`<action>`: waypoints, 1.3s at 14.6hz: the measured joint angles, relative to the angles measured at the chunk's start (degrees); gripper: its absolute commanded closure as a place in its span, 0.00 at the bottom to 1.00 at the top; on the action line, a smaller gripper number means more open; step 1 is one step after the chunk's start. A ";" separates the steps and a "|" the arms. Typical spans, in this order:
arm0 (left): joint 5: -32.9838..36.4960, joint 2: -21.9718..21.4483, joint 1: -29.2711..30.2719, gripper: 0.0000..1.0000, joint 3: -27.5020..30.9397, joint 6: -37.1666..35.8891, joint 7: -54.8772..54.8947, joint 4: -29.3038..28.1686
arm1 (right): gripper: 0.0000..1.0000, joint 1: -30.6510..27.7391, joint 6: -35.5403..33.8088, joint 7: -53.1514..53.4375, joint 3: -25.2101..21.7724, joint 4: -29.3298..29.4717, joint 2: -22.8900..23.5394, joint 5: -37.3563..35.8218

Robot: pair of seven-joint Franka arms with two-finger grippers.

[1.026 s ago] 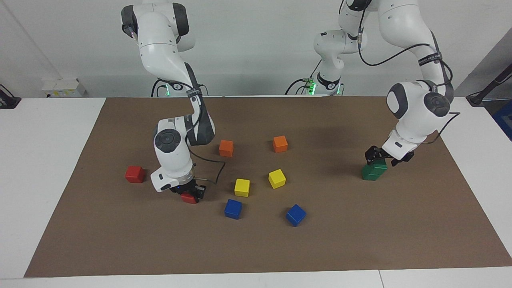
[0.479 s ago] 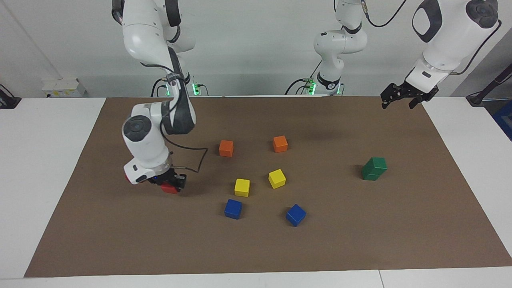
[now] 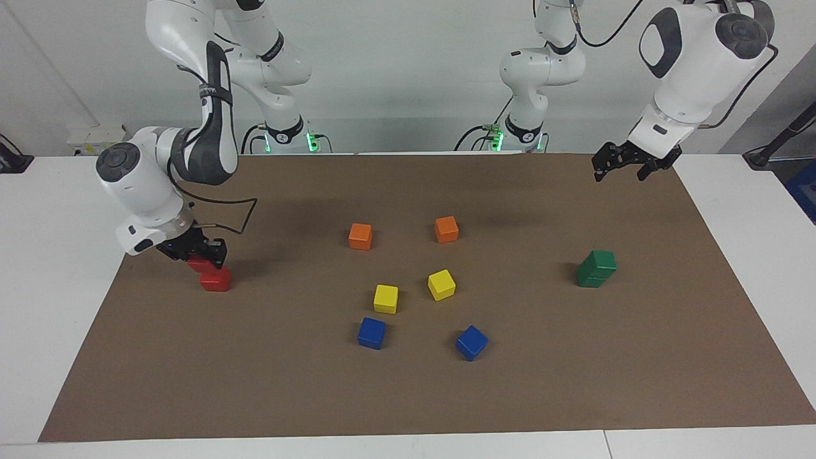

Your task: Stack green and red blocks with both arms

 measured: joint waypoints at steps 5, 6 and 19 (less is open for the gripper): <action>0.00 1.46 -2.09 0.00 1.39 -0.41 -0.22 1.31 | 1.00 0.02 5.10 0.23 0.31 -2.06 0.28 0.00; 0.00 1.41 -2.08 0.00 1.46 -0.60 -0.22 1.44 | 1.00 0.00 5.54 0.28 0.29 -2.22 0.62 0.00; 0.00 -0.84 -1.95 0.00 2.07 0.21 -0.25 1.52 | 0.00 -0.23 3.59 1.64 0.20 -1.25 1.27 -0.03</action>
